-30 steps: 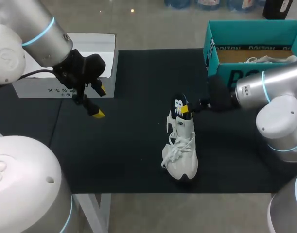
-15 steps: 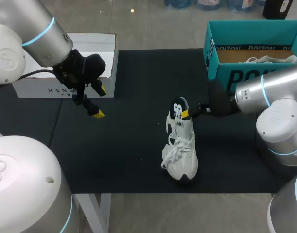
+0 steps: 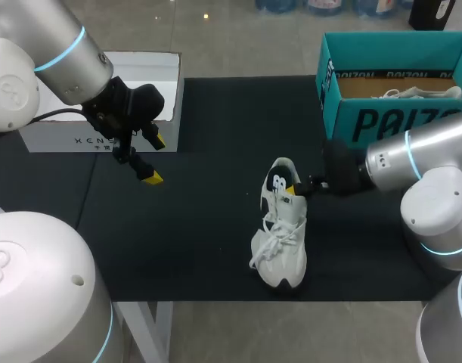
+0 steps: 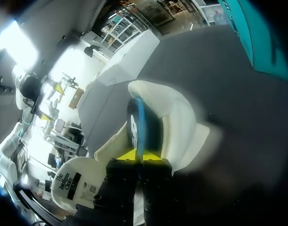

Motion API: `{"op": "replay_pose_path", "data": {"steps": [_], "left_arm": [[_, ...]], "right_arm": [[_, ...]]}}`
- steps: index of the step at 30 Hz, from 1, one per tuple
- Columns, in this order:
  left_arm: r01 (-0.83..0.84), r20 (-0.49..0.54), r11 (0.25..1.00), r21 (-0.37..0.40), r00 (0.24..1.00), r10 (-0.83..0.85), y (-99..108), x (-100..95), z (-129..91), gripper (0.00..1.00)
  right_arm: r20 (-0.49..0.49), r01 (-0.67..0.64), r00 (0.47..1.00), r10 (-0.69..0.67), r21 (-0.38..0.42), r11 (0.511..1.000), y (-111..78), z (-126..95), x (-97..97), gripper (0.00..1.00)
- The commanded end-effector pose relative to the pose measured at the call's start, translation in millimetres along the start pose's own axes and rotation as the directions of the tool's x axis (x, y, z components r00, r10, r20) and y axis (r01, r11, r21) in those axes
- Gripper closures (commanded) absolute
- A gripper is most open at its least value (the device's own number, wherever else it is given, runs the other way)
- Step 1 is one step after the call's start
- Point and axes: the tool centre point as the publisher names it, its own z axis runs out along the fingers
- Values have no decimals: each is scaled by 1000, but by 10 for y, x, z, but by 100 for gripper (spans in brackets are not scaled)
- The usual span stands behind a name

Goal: Take the shoe out of the shoebox, open the shoe tongue, remove and reinsert the insole, then place the shoe into the shoebox

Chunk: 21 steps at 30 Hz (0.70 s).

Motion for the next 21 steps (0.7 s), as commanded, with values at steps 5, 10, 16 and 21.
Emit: {"op": "replay_pose_path", "data": {"steps": [5,10,16,21], "left_arm": [[0,0,1000,-4,1000,0,-4,-4,2,0],[0,0,1000,-4,1000,0,-4,-4,2,0],[0,0,1000,-4,1000,0,-4,-4,2,0],[0,0,1000,-4,1000,0,-4,-4,2,0]], "right_arm": [[46,-25,999,25,11,1000,-1,75,-3,100],[72,-13,997,13,-10,1000,125,20,15,0],[125,35,992,-30,-34,999,277,-120,124,0],[157,61,986,-49,-75,995,396,-276,156,0]]}}
